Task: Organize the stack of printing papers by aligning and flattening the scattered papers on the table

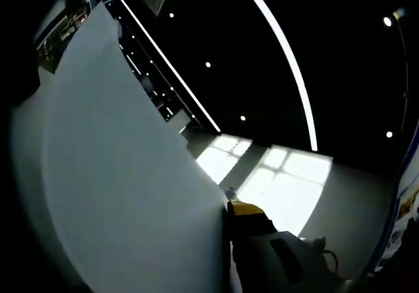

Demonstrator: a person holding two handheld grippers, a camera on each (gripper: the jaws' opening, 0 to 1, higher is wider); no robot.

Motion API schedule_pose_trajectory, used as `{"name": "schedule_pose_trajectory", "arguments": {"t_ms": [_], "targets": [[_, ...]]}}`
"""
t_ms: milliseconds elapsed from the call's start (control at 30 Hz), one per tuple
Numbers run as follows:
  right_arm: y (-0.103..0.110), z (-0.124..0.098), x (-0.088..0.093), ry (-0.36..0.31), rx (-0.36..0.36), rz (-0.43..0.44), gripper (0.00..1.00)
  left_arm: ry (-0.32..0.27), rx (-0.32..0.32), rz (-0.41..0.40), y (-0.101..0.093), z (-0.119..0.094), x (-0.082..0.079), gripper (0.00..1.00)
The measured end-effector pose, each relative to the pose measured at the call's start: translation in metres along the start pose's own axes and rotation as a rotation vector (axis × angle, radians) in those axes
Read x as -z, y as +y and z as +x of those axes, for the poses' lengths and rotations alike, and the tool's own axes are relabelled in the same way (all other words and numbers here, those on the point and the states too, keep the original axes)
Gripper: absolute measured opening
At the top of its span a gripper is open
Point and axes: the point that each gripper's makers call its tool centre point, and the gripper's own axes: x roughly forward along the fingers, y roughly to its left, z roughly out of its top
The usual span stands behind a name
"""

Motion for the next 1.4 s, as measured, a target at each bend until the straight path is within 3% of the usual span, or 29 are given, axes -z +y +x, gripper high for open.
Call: {"name": "schedule_pose_trajectory", "arguments": {"t_ms": [967, 1400], "targets": [[-0.009, 0.005, -0.004, -0.023, 0.022, -0.122, 0.15, -0.002, 0.001, 0.005, 0.0, 0.0, 0.0, 0.08], [-0.012, 0.004, -0.004, -0.024, 0.043, -0.128, 0.08, 0.0, -0.001, 0.004, 0.0, 0.0, 0.0, 0.08]]}}
